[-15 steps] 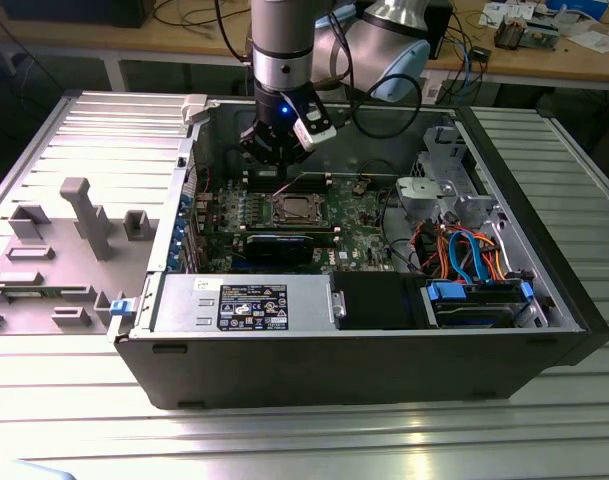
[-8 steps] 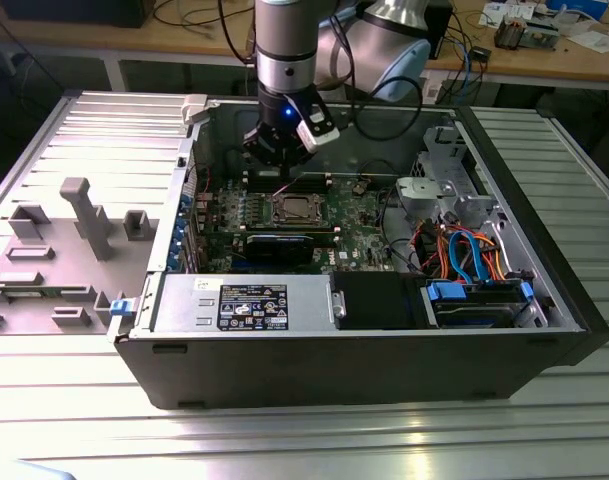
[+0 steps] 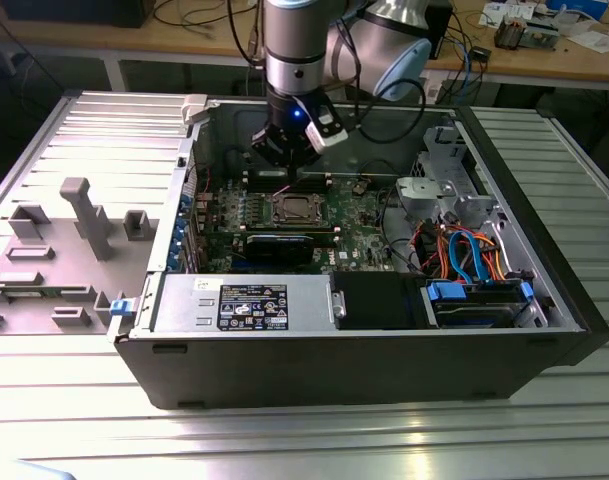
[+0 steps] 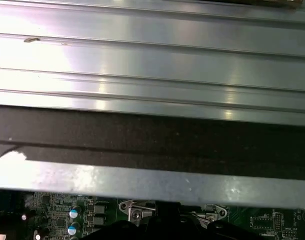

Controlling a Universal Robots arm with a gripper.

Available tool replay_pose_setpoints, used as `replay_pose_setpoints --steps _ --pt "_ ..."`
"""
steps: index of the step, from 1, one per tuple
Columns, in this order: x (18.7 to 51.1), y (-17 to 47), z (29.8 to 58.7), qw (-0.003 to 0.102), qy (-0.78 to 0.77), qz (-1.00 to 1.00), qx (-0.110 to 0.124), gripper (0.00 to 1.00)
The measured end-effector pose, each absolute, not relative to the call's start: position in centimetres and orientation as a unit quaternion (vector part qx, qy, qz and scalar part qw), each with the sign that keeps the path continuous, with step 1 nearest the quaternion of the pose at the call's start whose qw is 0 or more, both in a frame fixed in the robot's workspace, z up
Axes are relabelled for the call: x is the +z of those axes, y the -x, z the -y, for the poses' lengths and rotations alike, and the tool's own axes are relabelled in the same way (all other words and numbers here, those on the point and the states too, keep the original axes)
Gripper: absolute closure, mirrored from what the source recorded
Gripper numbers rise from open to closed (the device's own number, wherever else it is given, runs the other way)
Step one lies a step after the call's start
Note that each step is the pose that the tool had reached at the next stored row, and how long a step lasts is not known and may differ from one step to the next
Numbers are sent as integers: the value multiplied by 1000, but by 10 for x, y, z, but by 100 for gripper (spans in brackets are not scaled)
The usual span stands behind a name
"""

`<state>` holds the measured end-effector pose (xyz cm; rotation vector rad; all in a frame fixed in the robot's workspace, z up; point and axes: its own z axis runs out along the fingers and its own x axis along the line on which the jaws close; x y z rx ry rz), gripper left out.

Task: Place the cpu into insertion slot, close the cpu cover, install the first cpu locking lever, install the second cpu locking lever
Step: 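Install the first cpu locking lever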

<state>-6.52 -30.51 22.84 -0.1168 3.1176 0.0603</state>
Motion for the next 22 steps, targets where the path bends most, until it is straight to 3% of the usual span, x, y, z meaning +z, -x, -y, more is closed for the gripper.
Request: replay_pose_setpoints --steps 22 --pt "216 46 305 11 28 -999 19 89"
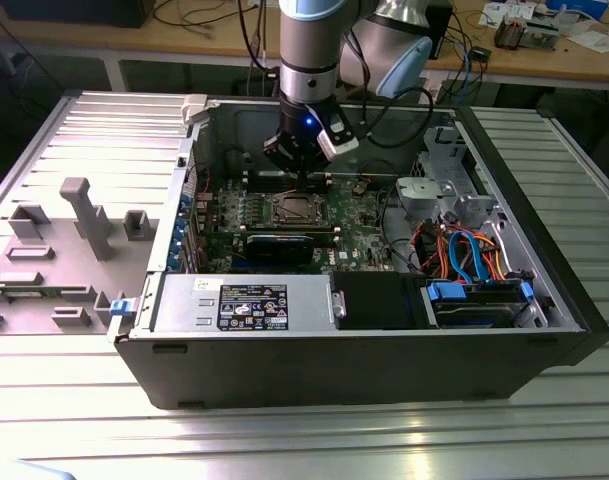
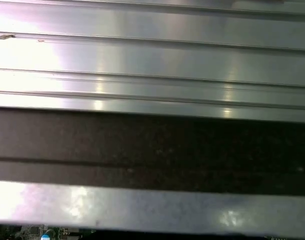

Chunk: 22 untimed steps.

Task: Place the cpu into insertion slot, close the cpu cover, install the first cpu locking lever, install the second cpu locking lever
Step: 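Install the first cpu locking lever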

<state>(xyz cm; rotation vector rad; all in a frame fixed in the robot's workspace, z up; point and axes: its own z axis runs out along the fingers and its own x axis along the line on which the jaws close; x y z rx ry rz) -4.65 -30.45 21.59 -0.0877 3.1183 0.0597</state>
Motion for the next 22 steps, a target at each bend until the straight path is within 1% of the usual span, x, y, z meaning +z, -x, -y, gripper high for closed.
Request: replay_pose_setpoints --steps 22 --pt "204 40 304 11 13 -1000 19 89"
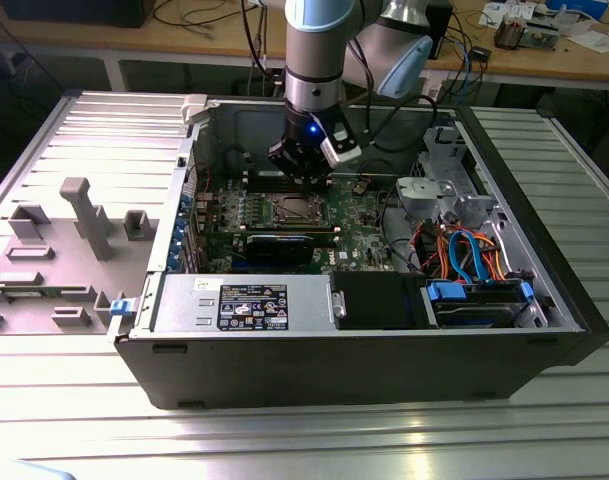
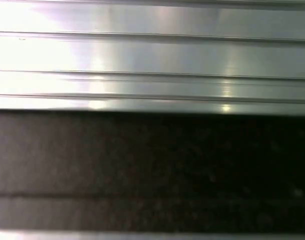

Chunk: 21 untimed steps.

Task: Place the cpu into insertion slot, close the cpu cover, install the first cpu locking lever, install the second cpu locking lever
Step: 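Install the first cpu locking lever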

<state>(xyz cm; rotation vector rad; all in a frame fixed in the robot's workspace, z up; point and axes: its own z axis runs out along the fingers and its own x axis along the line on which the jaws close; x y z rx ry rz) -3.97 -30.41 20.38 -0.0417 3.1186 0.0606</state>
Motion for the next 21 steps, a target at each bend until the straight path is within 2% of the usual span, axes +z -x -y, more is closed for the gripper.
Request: replay_pose_setpoints --steps 21 --pt "204 38 304 11 13 -1000 19 89"
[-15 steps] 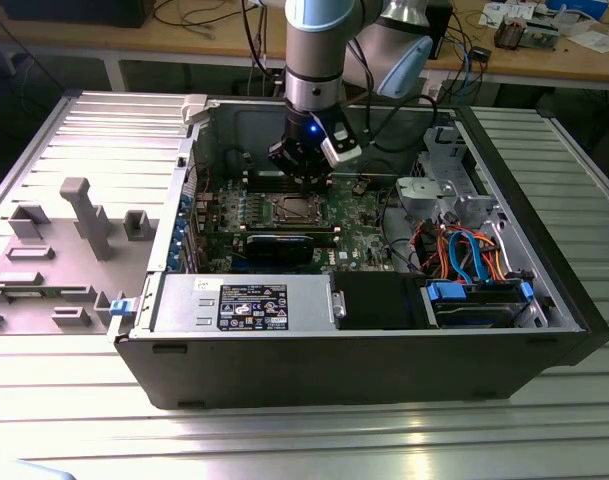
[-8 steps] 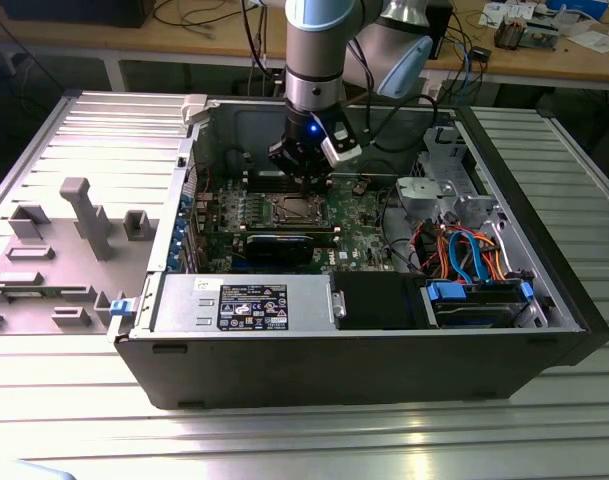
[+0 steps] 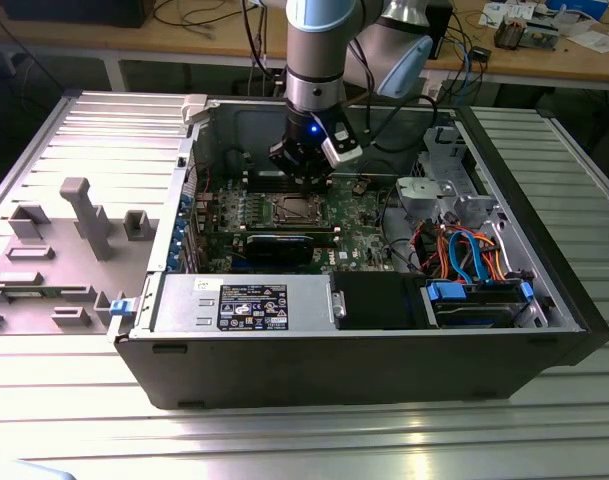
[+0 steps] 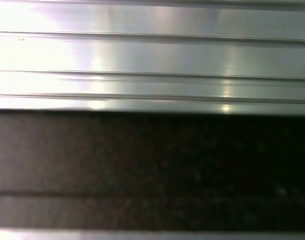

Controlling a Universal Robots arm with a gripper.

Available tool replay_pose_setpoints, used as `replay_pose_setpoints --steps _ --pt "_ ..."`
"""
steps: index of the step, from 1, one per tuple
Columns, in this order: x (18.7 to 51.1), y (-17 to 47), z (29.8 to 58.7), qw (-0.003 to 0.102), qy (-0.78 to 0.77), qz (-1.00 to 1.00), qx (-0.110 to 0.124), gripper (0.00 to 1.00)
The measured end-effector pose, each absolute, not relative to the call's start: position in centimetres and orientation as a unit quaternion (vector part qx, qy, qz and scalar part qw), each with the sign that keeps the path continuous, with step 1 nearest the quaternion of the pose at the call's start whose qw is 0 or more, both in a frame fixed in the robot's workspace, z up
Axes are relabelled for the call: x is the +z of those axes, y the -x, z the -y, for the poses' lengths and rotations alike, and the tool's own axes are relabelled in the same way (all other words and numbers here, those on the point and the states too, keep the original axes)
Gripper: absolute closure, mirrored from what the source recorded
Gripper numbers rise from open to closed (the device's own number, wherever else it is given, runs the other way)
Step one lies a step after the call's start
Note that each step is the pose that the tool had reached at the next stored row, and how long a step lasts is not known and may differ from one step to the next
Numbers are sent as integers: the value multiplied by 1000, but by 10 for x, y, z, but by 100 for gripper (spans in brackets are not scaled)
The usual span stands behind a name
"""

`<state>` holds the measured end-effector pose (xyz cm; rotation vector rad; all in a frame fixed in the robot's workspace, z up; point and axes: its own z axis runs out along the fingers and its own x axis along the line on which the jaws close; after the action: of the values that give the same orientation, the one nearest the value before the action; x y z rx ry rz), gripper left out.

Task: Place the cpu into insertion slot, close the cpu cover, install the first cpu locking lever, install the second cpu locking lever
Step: 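Install the first cpu locking lever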

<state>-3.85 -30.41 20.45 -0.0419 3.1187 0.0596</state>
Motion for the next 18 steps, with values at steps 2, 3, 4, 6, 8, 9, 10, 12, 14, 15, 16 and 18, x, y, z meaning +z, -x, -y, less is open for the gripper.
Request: replay_pose_setpoints --steps 2,3,4,6,8,9,10,12,14,15,16,18 --pt "205 38 304 11 13 -1000 19 89" --pt "205 38 304 11 13 -1000 19 89" --pt "205 38 304 11 13 -1000 19 89" --pt "206 38 304 11 13 -1000 19 89" --pt "206 38 304 11 13 -1000 19 89" --pt "206 38 304 11 13 -1000 19 89" --pt "206 38 304 11 13 -1000 19 89" --pt "206 38 304 11 13 -1000 19 89" --pt "206 38 304 11 13 -1000 19 89" --pt "206 39 304 11 13 -1000 19 89" --pt "206 38 304 11 13 -1000 19 89" --pt "205 38 304 11 13 -1000 19 89"
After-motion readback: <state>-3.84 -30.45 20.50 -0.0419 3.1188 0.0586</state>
